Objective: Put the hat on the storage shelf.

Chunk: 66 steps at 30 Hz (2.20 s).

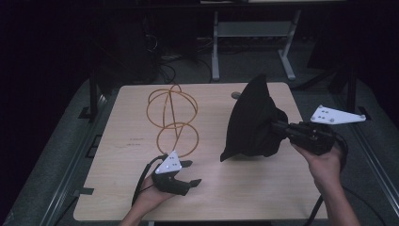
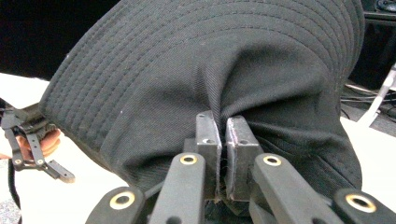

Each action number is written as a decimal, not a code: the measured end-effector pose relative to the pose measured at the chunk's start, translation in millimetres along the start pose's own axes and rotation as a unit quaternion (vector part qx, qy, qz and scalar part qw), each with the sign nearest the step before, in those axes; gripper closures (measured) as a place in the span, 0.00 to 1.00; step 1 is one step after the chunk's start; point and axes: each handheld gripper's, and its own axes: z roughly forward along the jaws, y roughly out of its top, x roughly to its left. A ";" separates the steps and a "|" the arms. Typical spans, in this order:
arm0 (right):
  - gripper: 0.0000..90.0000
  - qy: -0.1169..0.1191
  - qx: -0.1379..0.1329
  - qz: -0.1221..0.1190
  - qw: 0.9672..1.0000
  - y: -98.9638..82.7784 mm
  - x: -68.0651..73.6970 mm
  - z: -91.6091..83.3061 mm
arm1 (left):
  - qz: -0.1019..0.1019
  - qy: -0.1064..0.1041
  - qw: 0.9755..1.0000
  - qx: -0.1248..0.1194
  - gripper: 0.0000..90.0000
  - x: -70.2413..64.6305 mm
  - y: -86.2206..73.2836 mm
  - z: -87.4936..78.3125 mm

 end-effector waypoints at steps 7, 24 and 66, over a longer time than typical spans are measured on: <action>0.95 0.006 0.000 -0.004 1.000 12.5 0.7 2.8 | 0.003 0.002 1.000 -0.004 0.32 -0.2 -0.5 -0.2; 0.95 0.023 0.001 -0.024 0.999 47.6 10.7 19.5 | 0.018 0.001 1.000 0.007 0.30 -2.4 -1.5 1.7; 0.94 0.085 0.017 -0.048 0.995 130.8 30.6 82.0 | 0.027 -0.012 0.999 0.015 0.30 -1.6 -1.7 9.3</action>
